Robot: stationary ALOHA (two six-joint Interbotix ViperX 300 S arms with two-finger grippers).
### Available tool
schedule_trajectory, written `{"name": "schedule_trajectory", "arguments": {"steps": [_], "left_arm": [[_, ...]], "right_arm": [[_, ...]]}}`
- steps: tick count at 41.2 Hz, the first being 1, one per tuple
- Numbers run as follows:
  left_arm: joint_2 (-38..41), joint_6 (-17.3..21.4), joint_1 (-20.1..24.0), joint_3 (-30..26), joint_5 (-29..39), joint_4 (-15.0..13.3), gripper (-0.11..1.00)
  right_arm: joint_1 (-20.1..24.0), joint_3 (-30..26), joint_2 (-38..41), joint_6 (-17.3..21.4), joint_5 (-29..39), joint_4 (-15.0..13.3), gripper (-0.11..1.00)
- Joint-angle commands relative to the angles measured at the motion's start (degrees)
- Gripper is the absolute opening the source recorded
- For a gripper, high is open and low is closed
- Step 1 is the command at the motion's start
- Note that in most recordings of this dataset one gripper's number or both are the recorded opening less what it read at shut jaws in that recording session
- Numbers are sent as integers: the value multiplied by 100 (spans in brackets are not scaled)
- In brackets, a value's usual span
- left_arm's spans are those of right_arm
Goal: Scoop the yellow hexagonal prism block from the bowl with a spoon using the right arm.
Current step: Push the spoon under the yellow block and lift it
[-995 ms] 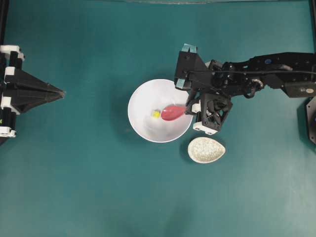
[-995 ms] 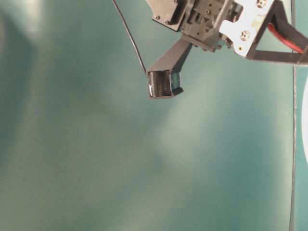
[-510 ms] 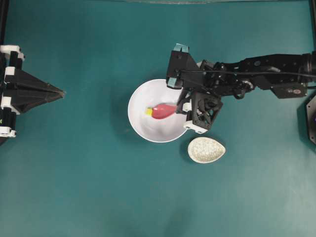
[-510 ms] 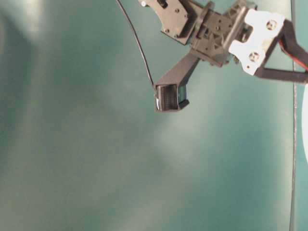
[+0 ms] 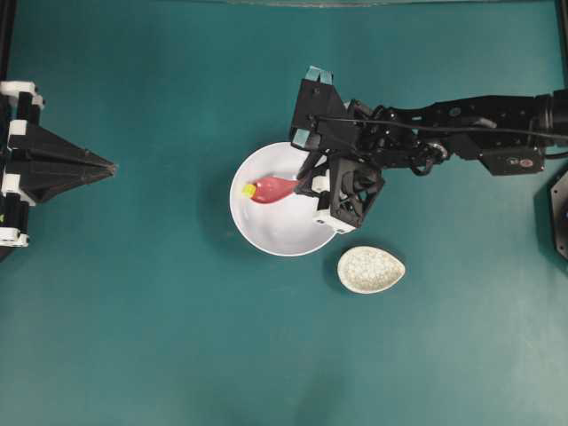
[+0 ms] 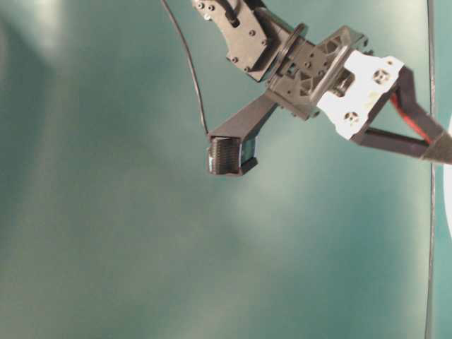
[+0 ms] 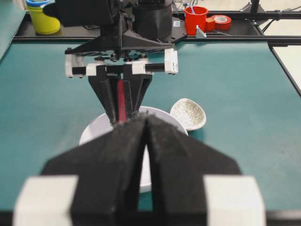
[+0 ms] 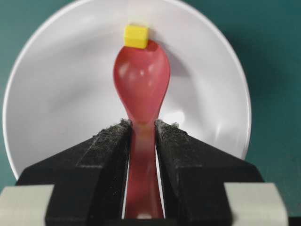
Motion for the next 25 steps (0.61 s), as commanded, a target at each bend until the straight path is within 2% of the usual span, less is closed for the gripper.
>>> {"name": "schedule_trajectory", "arguments": {"steps": [1,11,25], "left_arm": [[44,9,0,-114,-53,9,0],[44,9,9,-114,-53,9,0],[44,9,9,-114,-53,9,0]], "right_arm": [[26,-149,-141,0,-70,26,24],[88,-79,-404,0,-308,26,24],[272,378,-1002,-9,-1195,9,24]]}}
